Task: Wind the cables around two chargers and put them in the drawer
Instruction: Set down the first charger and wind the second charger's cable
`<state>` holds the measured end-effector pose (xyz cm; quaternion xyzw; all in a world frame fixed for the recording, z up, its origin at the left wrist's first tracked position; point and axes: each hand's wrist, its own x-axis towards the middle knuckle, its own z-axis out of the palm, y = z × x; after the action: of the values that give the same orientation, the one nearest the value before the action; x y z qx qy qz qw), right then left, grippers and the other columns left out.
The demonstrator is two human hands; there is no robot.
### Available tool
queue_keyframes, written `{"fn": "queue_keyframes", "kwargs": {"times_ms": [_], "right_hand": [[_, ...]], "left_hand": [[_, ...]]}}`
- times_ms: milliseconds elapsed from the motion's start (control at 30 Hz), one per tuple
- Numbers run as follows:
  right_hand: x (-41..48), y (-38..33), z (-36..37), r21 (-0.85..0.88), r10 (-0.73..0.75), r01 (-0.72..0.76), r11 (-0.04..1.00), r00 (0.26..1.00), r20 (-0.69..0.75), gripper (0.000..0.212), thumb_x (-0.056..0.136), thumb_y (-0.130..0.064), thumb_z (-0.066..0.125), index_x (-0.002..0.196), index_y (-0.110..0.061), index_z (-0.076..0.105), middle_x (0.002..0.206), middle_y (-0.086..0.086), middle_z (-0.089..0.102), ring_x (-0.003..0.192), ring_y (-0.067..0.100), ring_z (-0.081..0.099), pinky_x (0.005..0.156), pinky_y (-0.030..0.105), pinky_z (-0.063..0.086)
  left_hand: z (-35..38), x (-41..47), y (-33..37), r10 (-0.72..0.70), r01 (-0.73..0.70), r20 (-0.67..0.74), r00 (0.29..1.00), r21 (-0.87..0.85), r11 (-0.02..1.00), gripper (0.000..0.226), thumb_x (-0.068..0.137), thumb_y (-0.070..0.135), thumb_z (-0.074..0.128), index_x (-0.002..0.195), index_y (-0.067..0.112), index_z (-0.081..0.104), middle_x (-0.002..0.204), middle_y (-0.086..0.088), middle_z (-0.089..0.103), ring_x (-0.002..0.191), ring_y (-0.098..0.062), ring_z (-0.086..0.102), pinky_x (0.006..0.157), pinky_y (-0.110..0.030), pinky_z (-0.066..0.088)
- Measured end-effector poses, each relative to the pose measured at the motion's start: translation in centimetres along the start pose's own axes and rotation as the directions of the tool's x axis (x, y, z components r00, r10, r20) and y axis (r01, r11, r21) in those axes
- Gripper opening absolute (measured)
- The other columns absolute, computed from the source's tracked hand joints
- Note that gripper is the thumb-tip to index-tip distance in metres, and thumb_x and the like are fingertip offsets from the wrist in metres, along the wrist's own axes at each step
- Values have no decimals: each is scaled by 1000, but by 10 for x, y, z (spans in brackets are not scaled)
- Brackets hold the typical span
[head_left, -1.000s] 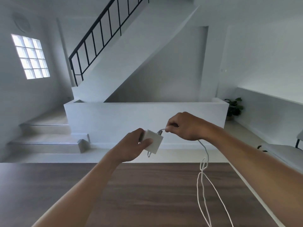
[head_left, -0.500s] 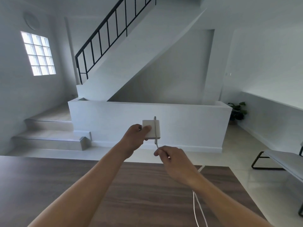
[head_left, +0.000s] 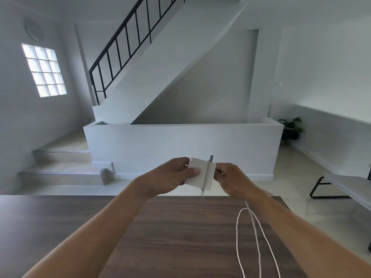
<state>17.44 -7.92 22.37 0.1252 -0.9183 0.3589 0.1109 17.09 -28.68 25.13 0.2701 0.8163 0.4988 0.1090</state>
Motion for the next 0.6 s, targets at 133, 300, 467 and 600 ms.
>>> {"fn": "queue_keyframes", "kwargs": {"times_ms": [133,300,467,600], "right_hand": [[8,-15,-29,-102,-4,20,995,987,159,33,95,-25,57,64,-33,65,57,-14,56,54,-2,49,59,17,37],[8,-32,-43,-184,58,-2,983,952,299,26,94,-35,55,77,-25,72,67,0,56,63,15,46,61,27,38],[2,-45,-50,-264,81,-26,964,977,199,28,95,-31,52,85,-17,74,62,-3,57,57,12,47,56,25,36],[-7,-54,-54,-289,71,-44,956,994,86,27,95,-23,49,94,-12,75,58,-7,54,51,8,45,50,22,34]], "left_hand": [[-4,-8,2,-8,-6,76,997,186,983,28,98,38,52,117,19,61,98,9,69,83,0,60,75,-23,47],[3,-8,-8,15,-28,31,999,448,894,44,83,51,53,95,10,61,85,-9,63,74,-16,50,75,-43,45],[7,-3,-13,18,15,-62,998,491,871,26,93,43,56,105,20,60,100,3,65,89,-18,60,85,-37,49],[12,3,-6,81,5,-144,986,516,856,24,95,38,55,100,14,55,88,5,59,77,-16,53,72,-31,44]]}}
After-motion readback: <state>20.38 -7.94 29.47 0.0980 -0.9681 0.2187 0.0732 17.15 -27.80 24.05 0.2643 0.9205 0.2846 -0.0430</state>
